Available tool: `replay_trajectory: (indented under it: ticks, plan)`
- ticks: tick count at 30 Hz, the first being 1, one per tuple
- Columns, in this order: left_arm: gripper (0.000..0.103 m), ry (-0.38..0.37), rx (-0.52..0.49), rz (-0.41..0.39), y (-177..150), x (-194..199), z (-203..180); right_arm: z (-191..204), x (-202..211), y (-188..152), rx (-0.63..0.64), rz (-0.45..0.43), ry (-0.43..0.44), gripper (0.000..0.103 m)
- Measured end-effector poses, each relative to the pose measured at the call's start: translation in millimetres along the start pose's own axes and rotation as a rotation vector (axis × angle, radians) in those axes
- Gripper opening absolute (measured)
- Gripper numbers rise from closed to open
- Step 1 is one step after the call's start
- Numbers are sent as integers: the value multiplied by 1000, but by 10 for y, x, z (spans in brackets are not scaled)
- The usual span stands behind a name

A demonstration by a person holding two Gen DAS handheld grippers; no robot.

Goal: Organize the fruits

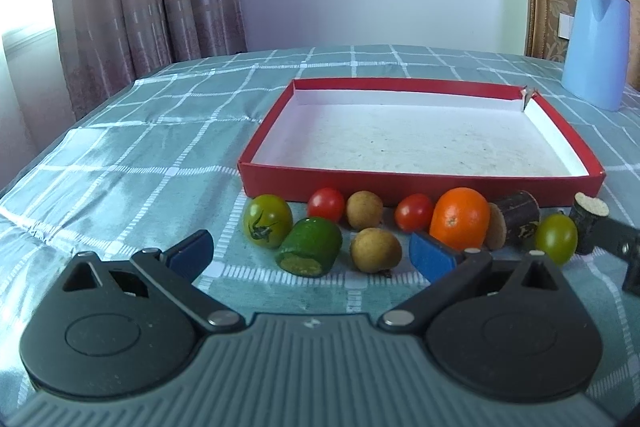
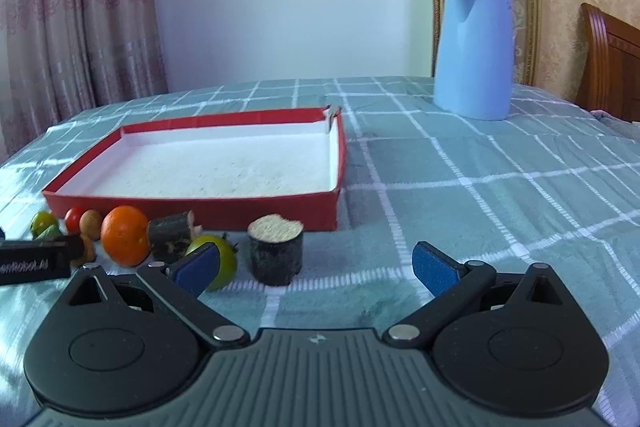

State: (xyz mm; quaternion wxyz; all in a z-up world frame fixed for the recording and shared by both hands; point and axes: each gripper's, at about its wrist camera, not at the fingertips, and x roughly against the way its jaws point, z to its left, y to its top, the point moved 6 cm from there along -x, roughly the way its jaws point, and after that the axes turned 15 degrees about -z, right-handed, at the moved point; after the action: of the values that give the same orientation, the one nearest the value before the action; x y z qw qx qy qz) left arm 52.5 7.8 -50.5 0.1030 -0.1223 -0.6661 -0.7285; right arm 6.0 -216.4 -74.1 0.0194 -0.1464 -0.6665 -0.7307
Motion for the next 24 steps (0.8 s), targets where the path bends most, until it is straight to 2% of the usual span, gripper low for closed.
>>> replay_trajectory:
  ticks: [24]
  plan:
    - [103, -27, -8, 18, -67, -35, -41, -26, -167, -24, 5, 25, -12, 102]
